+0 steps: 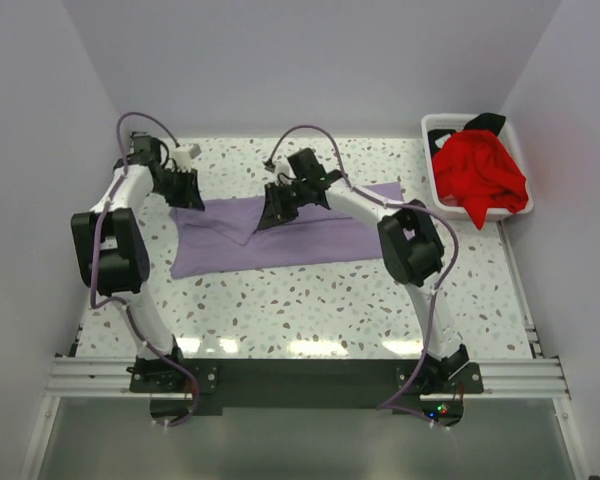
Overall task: Fold and stack the t-shirts
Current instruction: Fold the tshirt
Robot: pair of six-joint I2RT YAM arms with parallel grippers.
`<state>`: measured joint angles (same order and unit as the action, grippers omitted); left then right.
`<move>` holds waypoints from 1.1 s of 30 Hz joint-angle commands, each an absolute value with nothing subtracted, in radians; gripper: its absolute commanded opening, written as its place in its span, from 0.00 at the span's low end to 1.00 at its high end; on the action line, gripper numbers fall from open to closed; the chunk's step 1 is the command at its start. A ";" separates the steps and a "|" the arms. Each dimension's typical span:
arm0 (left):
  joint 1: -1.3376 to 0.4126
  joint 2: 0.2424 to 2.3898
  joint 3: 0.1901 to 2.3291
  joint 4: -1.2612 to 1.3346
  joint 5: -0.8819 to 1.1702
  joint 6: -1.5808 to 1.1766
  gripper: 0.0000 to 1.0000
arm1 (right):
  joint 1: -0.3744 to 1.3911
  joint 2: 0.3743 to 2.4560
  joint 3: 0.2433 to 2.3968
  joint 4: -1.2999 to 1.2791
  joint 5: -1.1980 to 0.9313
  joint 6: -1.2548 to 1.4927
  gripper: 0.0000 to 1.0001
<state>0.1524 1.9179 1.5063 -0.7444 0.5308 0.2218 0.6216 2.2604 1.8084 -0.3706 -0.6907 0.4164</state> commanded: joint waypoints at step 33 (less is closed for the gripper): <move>0.110 2.011 1.844 -0.595 0.408 0.169 0.45 | 0.285 2.286 1.962 -0.931 0.044 -0.518 0.21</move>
